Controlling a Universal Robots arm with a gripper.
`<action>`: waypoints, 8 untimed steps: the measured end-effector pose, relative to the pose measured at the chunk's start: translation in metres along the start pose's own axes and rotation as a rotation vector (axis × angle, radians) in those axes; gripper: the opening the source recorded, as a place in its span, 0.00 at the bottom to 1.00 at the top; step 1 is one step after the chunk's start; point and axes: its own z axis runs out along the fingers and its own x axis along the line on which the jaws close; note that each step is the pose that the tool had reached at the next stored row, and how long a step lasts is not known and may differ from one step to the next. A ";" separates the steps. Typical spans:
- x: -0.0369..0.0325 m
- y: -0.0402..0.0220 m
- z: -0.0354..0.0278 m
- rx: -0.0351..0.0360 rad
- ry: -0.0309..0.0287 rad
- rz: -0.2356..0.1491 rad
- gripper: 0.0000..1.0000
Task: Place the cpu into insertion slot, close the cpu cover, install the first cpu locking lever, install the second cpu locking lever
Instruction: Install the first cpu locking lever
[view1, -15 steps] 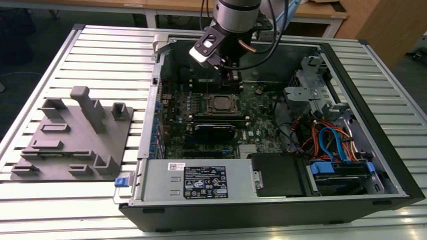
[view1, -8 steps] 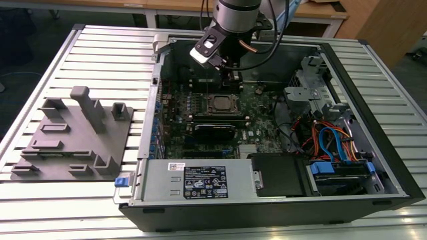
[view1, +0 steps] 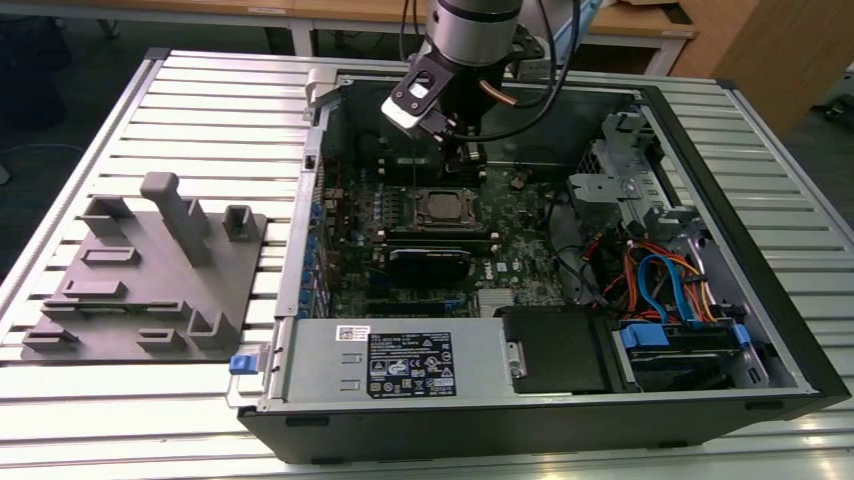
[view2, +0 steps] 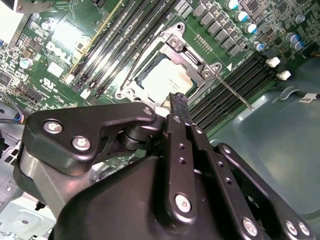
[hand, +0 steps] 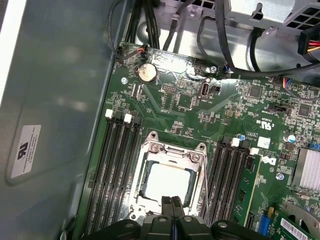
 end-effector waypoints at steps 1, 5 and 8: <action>-0.0001 0.0000 0.0000 0.0000 0.0000 -0.004 0.10; -0.0002 -0.0001 0.0000 0.0005 0.0000 -0.021 0.10; -0.0004 -0.0001 0.0000 0.0007 0.0001 -0.033 0.10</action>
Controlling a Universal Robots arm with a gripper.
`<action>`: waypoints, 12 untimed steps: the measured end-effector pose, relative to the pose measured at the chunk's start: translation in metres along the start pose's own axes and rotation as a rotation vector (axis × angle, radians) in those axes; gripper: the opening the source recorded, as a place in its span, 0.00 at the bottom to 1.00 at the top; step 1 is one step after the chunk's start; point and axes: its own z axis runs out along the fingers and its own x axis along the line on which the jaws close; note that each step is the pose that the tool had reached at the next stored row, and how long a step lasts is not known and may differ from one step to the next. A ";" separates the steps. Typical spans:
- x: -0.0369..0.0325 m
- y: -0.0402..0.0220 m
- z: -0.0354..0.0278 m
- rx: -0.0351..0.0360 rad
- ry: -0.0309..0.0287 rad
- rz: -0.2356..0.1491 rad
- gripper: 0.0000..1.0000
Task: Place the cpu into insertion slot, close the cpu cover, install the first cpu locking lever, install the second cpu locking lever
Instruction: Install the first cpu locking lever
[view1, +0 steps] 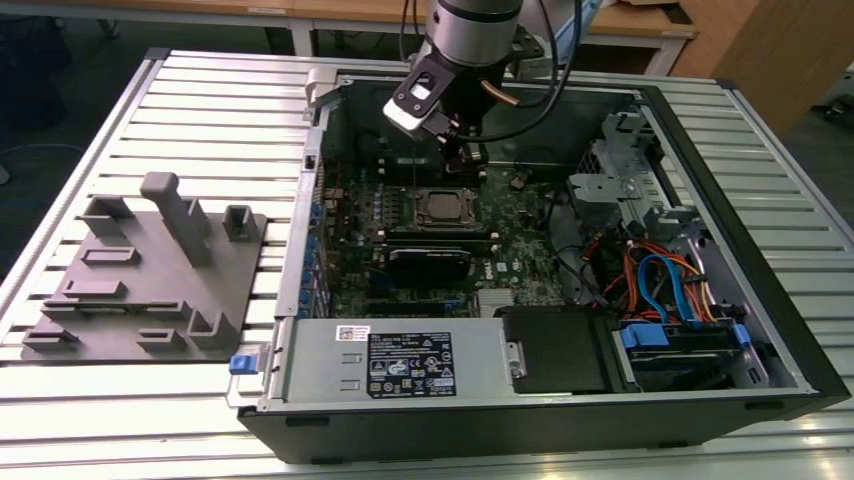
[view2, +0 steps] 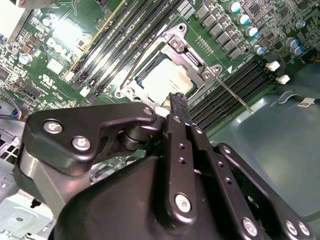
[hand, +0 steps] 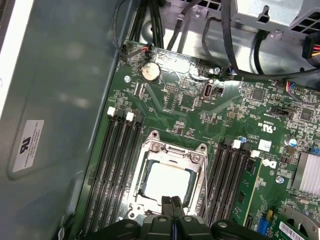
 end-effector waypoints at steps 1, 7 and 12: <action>0.0000 0.0000 0.0000 0.0000 0.0001 -0.004 0.10; -0.0004 -0.0001 0.0000 0.0006 0.0000 -0.029 0.10; -0.0006 -0.0002 0.0000 0.0011 0.0001 -0.051 0.10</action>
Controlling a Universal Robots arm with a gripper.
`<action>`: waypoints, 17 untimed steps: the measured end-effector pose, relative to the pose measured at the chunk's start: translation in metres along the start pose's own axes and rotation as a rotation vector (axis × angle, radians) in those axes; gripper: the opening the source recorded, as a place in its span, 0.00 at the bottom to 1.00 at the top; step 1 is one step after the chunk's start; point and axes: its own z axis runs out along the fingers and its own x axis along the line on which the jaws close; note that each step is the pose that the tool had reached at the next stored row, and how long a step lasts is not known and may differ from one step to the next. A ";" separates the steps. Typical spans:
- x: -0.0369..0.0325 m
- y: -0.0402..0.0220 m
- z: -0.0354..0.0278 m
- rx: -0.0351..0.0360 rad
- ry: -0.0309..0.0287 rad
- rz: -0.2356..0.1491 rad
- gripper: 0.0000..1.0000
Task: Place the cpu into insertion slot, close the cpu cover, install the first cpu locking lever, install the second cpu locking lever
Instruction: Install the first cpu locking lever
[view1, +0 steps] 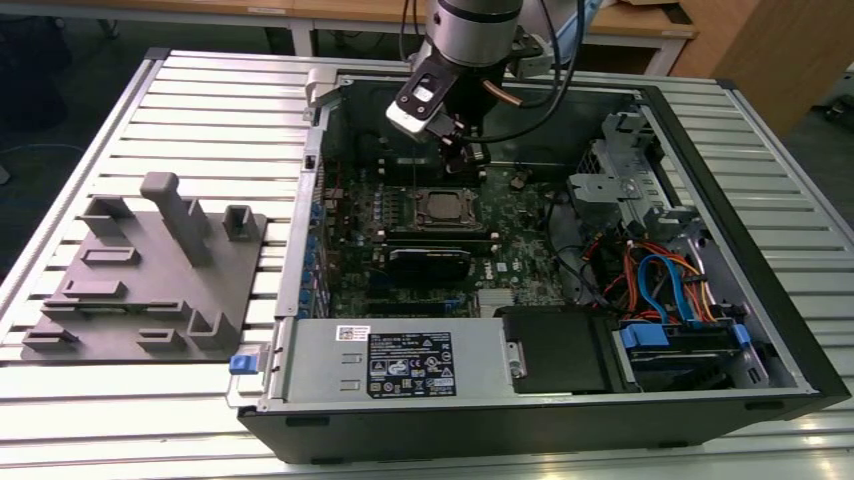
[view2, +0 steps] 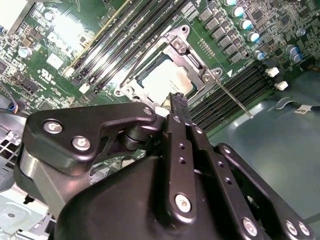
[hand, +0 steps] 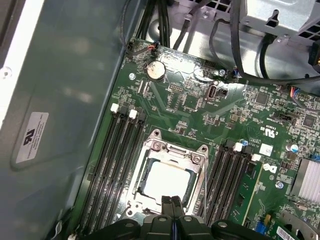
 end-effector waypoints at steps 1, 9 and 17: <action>0.0000 0.0000 0.0000 0.0001 0.0000 -0.005 0.10; -0.0001 0.0000 0.0000 0.0004 0.0000 -0.020 0.10; -0.0001 -0.0001 0.0000 0.0007 0.0000 -0.030 0.10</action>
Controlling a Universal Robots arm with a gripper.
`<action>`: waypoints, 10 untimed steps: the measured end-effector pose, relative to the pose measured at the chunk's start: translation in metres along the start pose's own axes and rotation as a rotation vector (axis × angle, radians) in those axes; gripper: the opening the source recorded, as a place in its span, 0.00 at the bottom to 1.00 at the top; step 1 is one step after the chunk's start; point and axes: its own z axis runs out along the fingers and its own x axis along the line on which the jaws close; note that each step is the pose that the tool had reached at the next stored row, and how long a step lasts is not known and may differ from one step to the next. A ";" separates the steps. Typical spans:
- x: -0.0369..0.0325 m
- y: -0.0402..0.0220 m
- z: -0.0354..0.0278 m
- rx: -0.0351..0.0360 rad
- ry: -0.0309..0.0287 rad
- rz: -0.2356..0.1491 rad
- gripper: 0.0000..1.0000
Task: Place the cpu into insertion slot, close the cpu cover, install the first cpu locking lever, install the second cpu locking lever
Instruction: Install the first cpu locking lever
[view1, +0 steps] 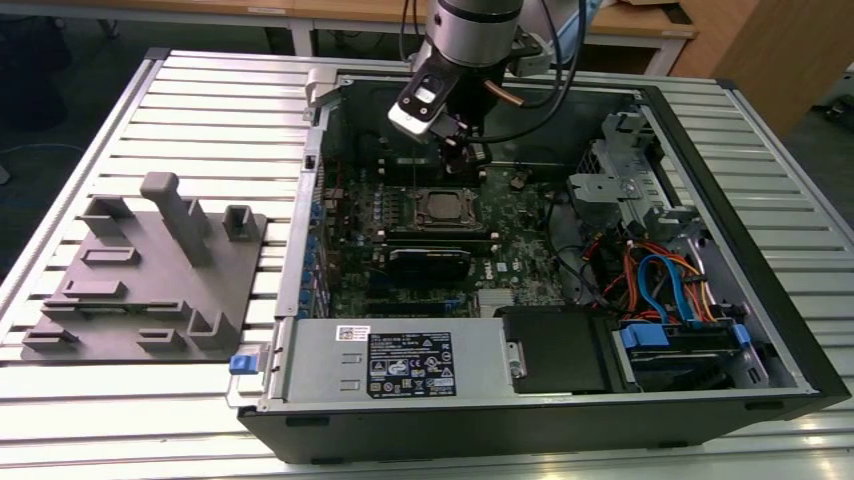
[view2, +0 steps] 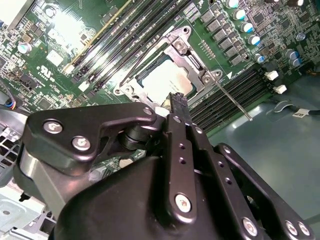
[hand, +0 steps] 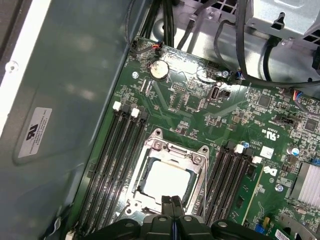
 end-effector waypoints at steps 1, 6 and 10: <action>0.0000 0.0000 0.0000 0.0001 0.0000 -0.005 0.10; 0.0000 0.0000 0.0000 0.0007 0.0000 -0.034 0.10; -0.0001 0.0000 0.0000 0.0011 0.0001 -0.054 0.10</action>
